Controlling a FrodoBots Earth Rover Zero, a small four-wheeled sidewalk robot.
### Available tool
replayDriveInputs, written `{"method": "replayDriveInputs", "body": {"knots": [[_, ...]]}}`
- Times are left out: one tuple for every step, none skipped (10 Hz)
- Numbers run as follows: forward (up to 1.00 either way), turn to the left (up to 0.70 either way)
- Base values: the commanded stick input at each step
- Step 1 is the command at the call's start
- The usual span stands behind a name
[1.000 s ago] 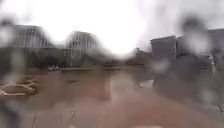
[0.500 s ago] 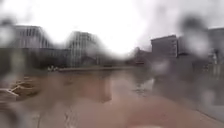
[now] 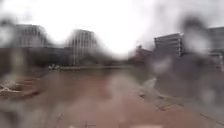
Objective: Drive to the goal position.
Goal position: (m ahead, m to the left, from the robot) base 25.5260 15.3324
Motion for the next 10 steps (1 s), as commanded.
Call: {"method": "replayDriveInputs", "body": {"knots": [[1.0, 0.03], [1.0, 0.03], [1.0, 0.03], [1.0, 0.03], [1.0, 0.23], [1.0, 0.39], [1.0, 0.26], [1.0, 0.1], [1.0, 0.04], [1.0, 0.15]]}}
